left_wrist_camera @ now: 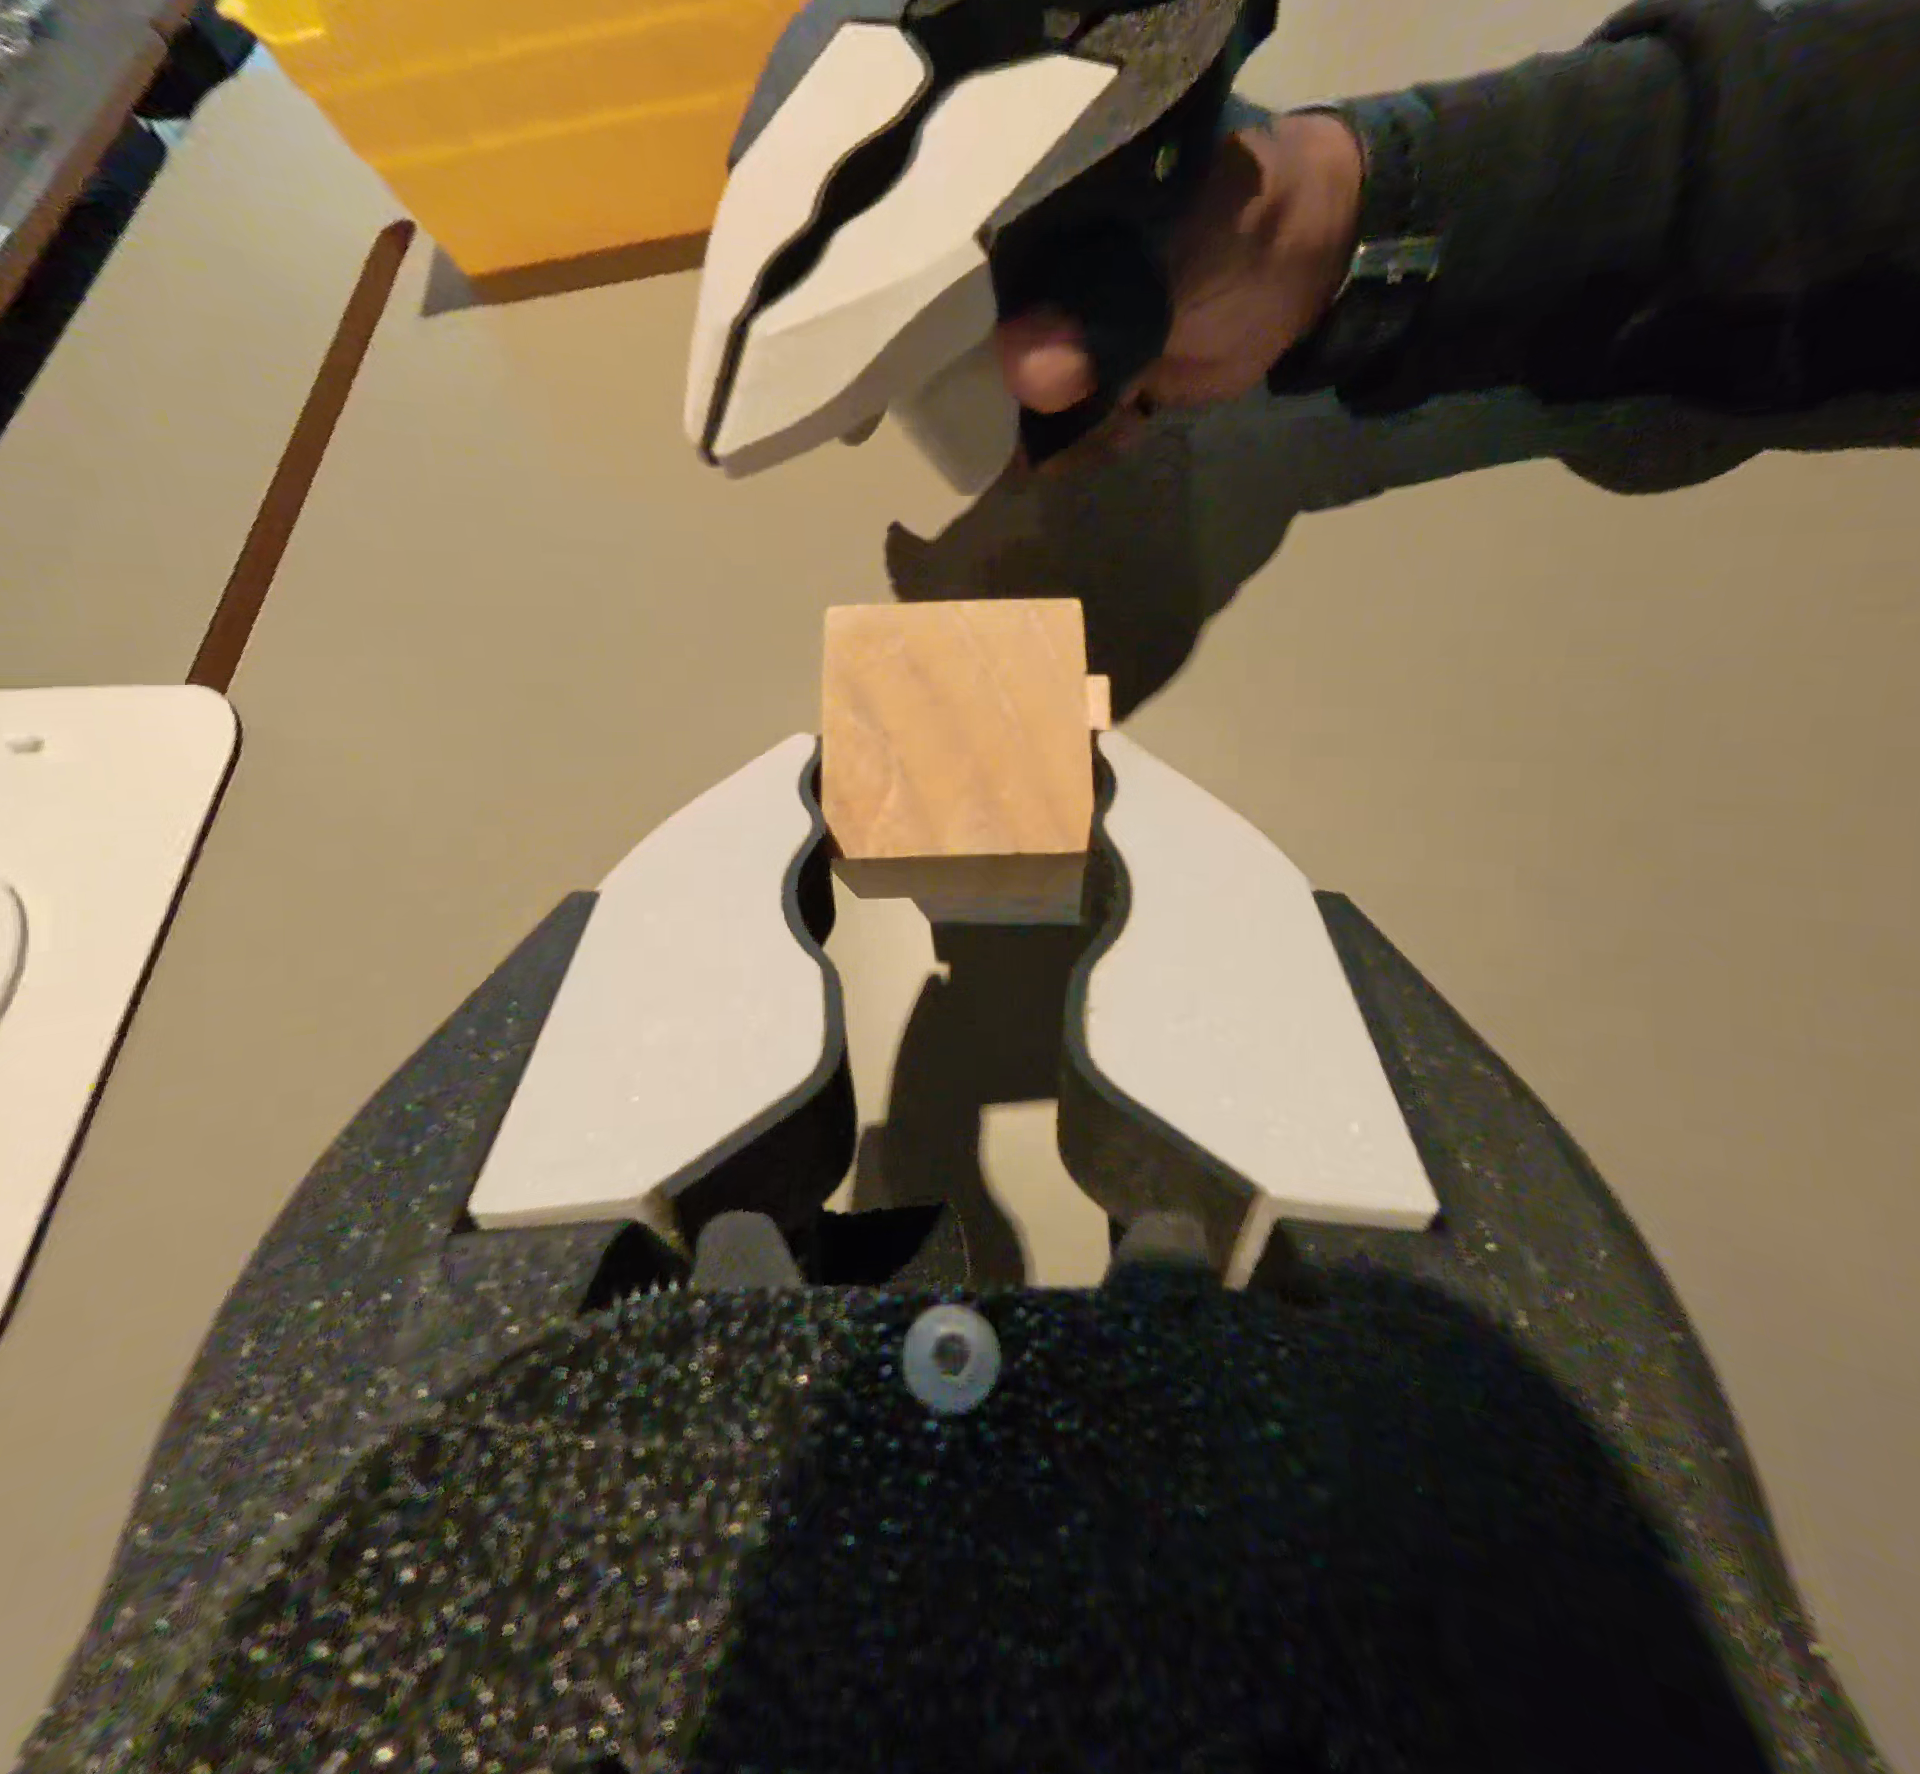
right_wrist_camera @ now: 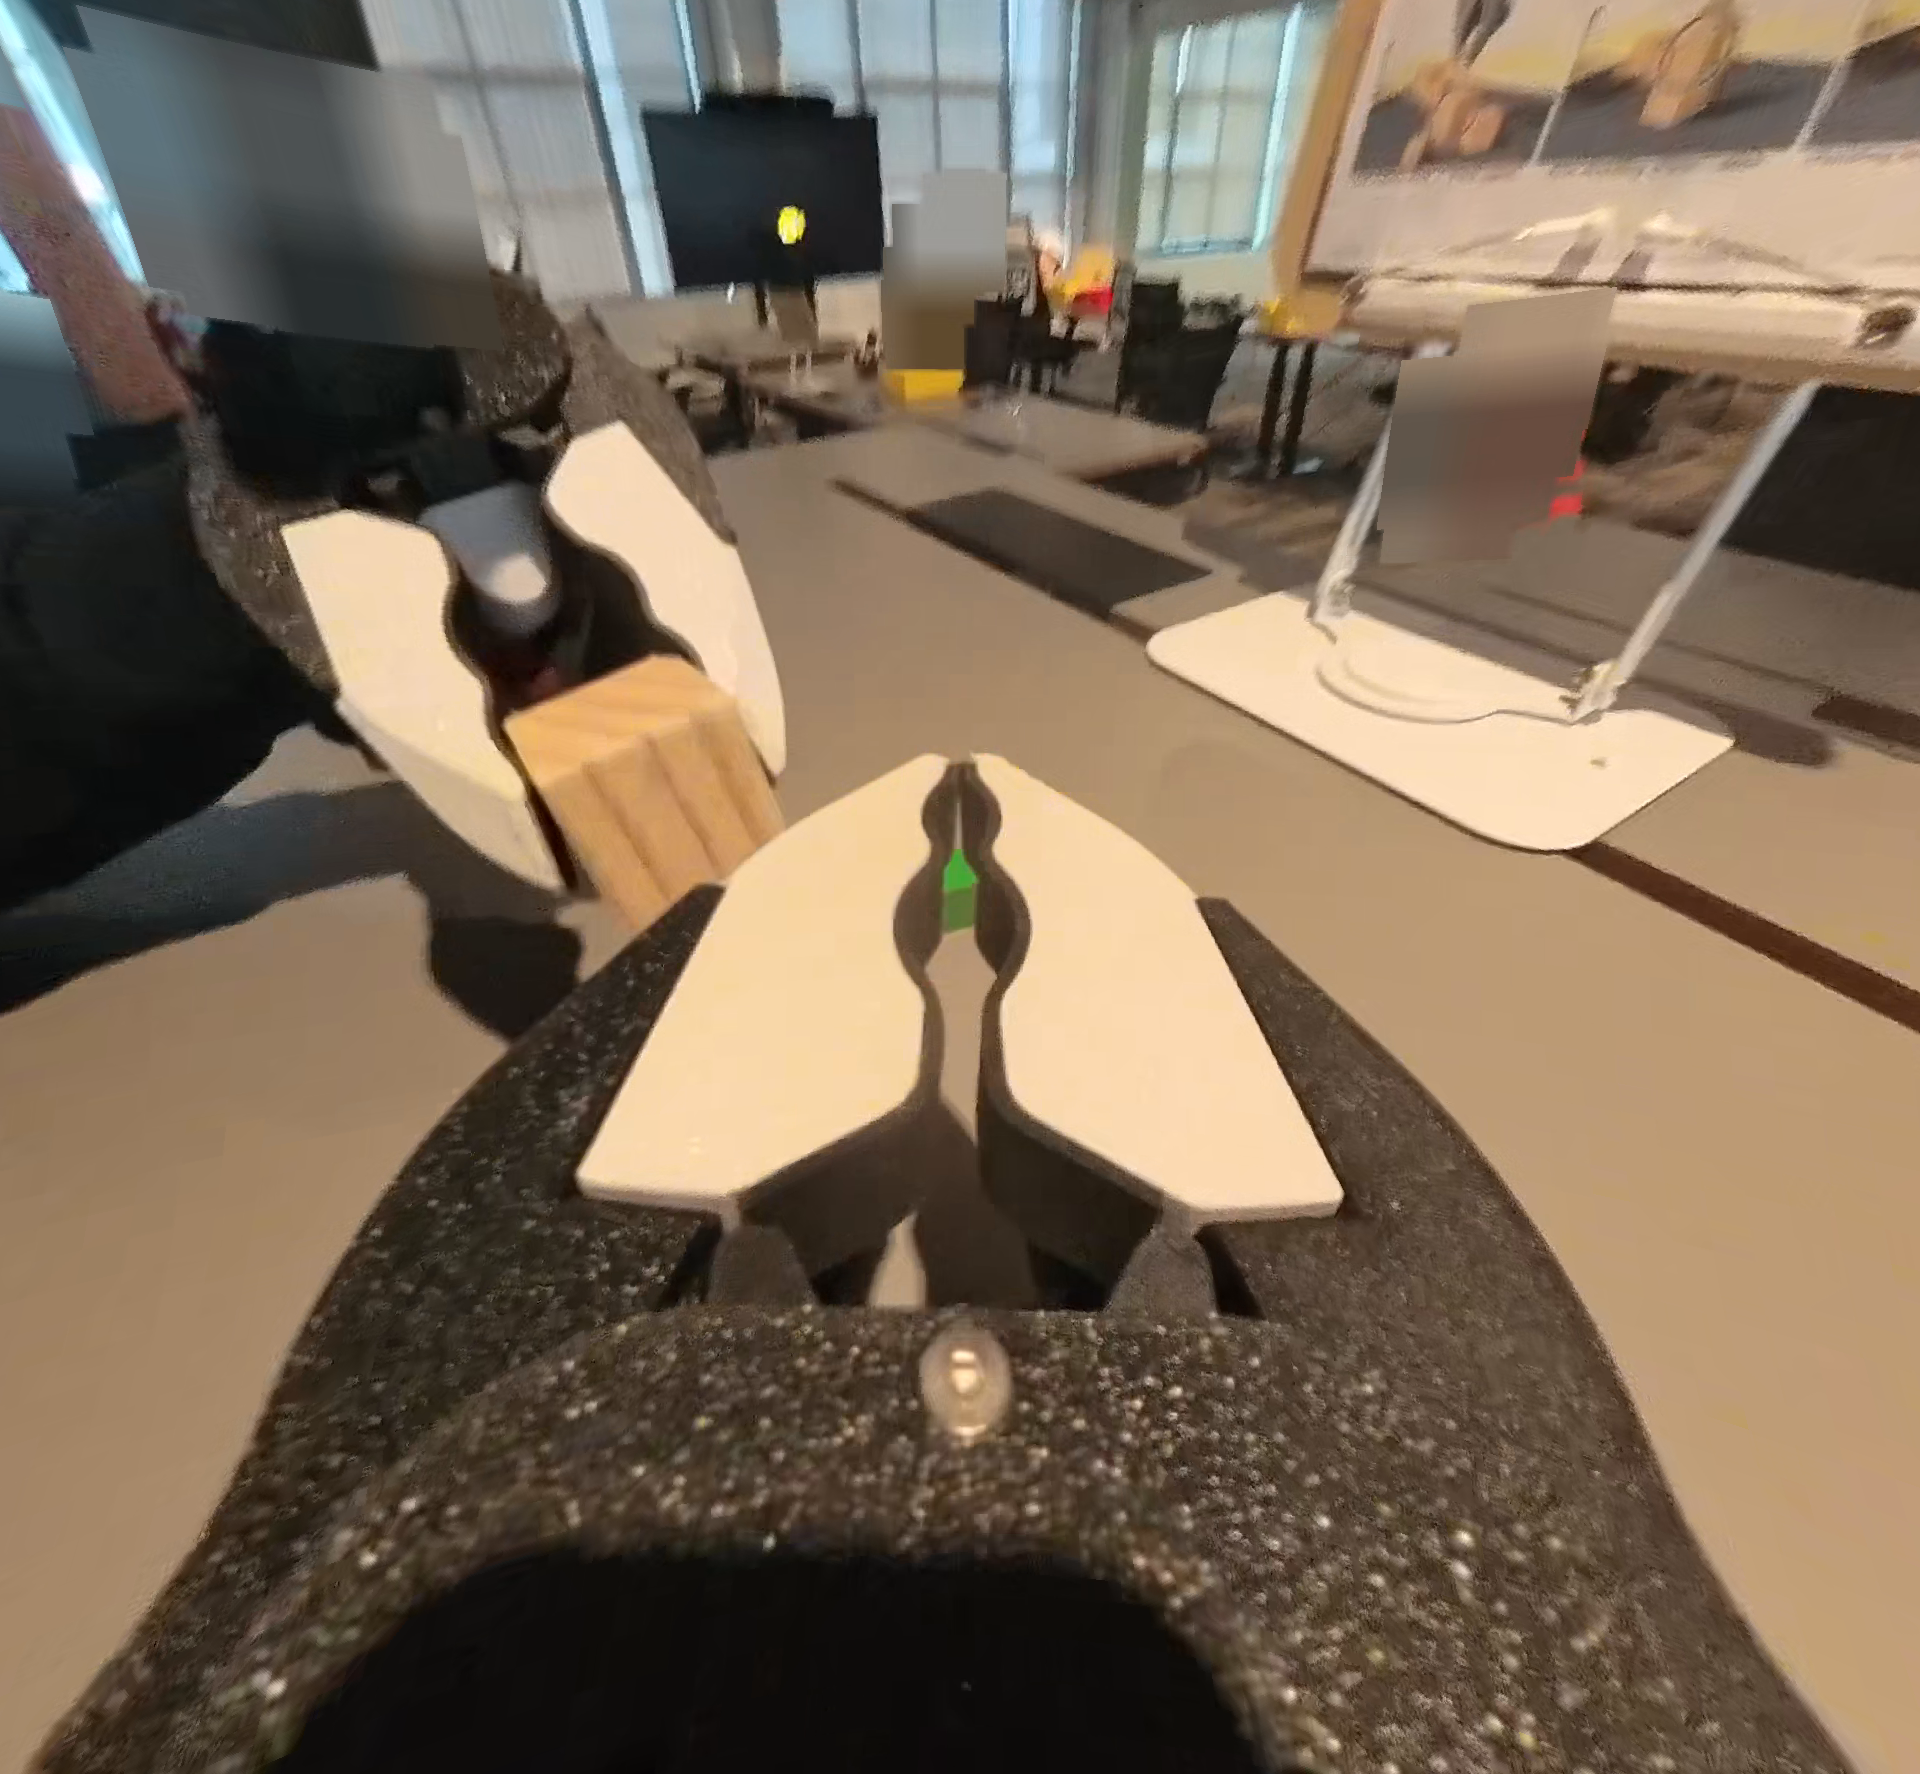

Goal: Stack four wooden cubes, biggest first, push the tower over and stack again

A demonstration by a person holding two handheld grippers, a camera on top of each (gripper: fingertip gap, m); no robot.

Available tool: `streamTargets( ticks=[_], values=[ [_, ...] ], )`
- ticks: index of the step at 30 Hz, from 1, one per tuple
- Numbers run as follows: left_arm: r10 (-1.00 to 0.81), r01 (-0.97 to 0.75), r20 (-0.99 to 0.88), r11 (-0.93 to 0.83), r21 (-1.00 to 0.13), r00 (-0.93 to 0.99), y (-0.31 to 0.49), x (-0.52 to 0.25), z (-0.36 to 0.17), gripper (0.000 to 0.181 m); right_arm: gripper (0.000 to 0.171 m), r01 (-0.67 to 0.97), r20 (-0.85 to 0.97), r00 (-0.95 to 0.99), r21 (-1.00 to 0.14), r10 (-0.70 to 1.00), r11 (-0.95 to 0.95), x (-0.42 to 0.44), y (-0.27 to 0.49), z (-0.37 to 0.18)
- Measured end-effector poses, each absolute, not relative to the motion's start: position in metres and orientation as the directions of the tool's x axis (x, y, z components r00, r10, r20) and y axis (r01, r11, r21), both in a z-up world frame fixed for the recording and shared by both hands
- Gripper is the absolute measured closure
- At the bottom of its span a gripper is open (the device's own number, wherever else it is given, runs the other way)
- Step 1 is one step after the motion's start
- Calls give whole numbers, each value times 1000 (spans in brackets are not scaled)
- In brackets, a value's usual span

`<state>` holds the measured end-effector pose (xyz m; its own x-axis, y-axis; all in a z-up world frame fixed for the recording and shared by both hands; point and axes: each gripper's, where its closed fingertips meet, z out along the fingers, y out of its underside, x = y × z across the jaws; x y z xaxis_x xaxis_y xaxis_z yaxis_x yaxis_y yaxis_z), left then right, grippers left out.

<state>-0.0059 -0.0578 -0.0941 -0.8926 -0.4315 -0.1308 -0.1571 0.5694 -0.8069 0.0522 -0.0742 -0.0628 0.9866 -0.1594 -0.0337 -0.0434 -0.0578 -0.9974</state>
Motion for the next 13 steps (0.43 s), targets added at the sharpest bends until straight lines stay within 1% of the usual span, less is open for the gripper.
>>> streamTargets(
  ticks=[2, 4, 6, 7, 10, 13],
  values=[
    [-414, -148, -139, 588, -795, -899, -65, 0, -101, 137, 171, -31, -29, 987, -999, -161, -10, 50, -78, -63],
    [-396, -161, -94, 564, -810, -913, -71, -1, -107, 137, 171, 20, 25, 985, -999, -171, -32, 46, -84, -66],
    [-389, -172, -87, 583, -794, -917, -68, -4, -109, 137, 171, 45, 53, 983, -998, -178, -46, 45, -91, -71],
    [-383, -166, -89, 584, -795, -919, -68, -5, -107, 137, 171, 33, 40, 983, -999, -177, -43, 46, -92, -73],
    [-355, -203, -7, 550, -810, -935, -74, -9, -104, 137, 170, -9, -5, 982, -1000, -186, -23, 54, -90, -73],
    [-349, -228, 6, 598, -768, -937, -75, -8, -122, 137, 165, -9, 0, 979, -999, -205, -42, 59, -85, -79]
  ],
)
